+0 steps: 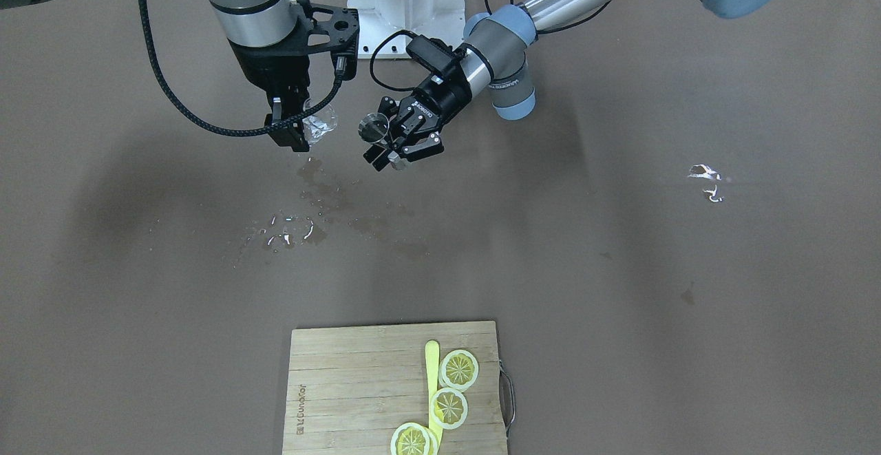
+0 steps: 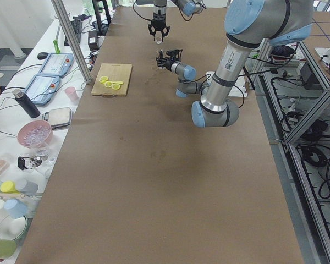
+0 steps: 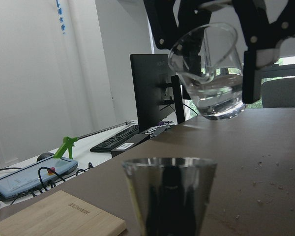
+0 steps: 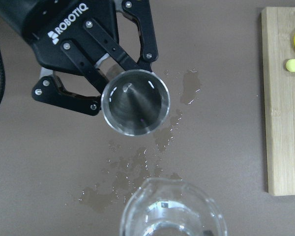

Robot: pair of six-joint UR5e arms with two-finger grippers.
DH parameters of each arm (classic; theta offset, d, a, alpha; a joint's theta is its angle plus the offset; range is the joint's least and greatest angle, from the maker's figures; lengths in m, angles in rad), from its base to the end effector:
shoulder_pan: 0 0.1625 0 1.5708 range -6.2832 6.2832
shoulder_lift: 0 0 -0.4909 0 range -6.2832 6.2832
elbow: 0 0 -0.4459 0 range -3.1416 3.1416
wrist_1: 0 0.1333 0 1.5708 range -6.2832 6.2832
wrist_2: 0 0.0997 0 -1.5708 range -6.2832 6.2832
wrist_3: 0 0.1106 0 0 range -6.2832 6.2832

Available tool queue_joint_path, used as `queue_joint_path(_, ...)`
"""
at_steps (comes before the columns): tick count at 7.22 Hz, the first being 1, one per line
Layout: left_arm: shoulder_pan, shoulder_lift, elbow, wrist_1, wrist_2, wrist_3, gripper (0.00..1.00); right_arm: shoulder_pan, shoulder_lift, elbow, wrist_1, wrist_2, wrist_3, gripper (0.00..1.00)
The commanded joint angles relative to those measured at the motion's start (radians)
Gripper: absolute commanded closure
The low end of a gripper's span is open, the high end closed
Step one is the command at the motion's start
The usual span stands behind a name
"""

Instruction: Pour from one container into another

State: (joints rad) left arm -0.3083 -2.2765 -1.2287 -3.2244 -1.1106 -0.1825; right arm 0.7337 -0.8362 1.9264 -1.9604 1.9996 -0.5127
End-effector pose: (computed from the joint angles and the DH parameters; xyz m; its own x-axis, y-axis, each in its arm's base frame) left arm 0.6893 -0.4109 0.2449 0.5681 0.7438 -0.3523 0.5232 0.0040 0.8522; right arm -0.4438 -0.5177 0.1440 0.0787 -0.9961 -0.0393 0.6958 0.0267 0.7177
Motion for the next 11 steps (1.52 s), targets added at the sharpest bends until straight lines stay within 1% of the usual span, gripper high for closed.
queue_joint_path(1, 0.0, 0.0, 0.0, 0.0, 0.0, 0.0, 1.0, -0.001, 0.029, -0.044, 0.0, -0.001, -0.001, 1.0)
queue_joint_path(3, 0.0, 0.0, 0.0, -0.002, 0.0, 0.0, 1.0, -0.008, 0.038, -0.056, -0.005, -0.002, -0.001, 1.0)
queue_joint_path(4, 0.0, 0.0, 0.001, -0.002, 0.0, 0.0, 1.0, -0.014, 0.046, -0.06, -0.032, -0.005, 0.0, 1.0)
queue_joint_path(6, -0.002, 0.002, 0.001, -0.003, 0.002, 0.0, 1.0, -0.017, 0.052, -0.058, -0.049, -0.018, -0.001, 1.0)
queue_joint_path(7, -0.002, 0.002, 0.0, -0.005, 0.002, 0.0, 1.0, -0.019, 0.066, -0.058, -0.081, -0.024, -0.004, 1.0)
queue_joint_path(11, -0.002, 0.005, -0.003, -0.006, 0.002, 0.0, 1.0, -0.02, 0.094, -0.058, -0.133, -0.025, -0.004, 1.0)
